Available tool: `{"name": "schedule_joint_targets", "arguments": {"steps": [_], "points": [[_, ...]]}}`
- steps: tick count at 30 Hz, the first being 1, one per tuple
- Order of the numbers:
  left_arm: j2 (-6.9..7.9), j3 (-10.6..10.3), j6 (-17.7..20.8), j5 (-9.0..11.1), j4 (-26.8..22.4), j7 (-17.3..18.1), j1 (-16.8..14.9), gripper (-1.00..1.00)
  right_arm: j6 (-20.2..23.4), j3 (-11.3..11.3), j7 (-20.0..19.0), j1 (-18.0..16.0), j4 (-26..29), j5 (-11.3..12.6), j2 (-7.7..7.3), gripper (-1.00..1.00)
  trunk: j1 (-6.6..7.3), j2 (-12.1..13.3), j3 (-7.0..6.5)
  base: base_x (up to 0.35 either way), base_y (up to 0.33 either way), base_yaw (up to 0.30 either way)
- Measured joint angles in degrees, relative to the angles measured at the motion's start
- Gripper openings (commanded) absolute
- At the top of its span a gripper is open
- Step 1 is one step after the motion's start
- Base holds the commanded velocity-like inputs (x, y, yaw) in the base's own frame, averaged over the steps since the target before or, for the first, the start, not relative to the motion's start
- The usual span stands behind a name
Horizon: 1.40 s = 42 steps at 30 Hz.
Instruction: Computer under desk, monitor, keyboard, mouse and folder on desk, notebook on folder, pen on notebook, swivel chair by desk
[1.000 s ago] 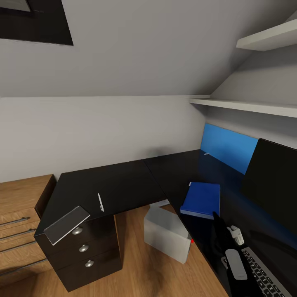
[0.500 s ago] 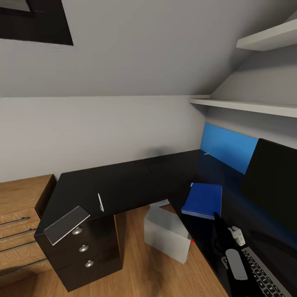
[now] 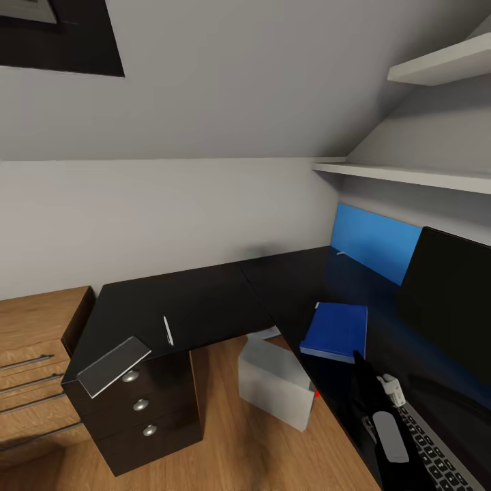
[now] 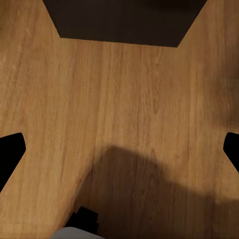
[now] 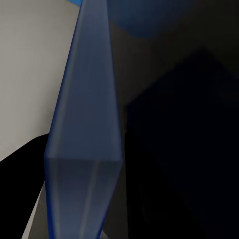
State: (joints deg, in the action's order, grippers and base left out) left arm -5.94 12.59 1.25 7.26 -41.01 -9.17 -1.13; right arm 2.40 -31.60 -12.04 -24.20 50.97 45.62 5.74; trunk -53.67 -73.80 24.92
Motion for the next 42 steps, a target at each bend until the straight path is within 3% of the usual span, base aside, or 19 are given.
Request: {"name": "schedule_joint_targets", "arguments": {"steps": [28,42], "points": [[-0.05,-0.06,-0.12,0.00,-0.04,0.03,0.00,1.00,-0.01,0.00,0.05,0.00,0.01,-0.05,0.00,-1.00,0.01,0.00,0.00,0.012,0.000,0.000],[-0.09,-0.16,-2.43,-0.04,-0.11,0.06,0.01,1.00,-0.01,0.09,0.04,0.00,0.00,-0.05,0.00,-1.00,0.00,0.00,0.00,0.036,0.000,0.000]]}}
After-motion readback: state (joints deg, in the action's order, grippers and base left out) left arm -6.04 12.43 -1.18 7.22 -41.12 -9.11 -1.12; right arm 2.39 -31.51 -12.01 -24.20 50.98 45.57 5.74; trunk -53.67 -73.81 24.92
